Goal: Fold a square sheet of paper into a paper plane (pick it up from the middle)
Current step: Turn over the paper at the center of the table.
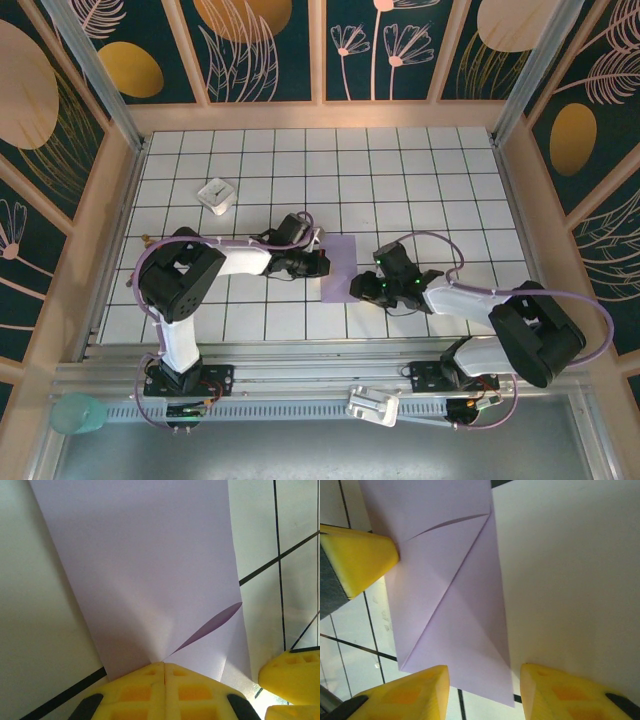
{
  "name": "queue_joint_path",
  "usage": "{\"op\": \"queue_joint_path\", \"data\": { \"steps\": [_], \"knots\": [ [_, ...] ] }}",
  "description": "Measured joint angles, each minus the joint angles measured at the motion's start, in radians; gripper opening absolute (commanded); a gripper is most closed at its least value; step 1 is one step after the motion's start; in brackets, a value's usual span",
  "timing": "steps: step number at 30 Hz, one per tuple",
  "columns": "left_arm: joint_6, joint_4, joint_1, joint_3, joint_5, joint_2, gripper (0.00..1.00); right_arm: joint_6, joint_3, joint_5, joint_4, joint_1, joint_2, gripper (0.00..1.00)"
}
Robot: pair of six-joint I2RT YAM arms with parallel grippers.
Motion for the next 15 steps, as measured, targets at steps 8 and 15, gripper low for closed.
{"op": "queue_joint_path", "data": {
  "steps": [8,15],
  "knots": [
    [0.003,0.012,0.002,-0.006,0.005,0.0,0.0,0.026,0.0,-0.024,0.064,0.021,0.032,0.39],
    [0.003,0.012,0.002,-0.006,0.005,0.0,0.0,0.031,-0.012,-0.024,0.114,0.021,0.034,0.41]
  ]
}}
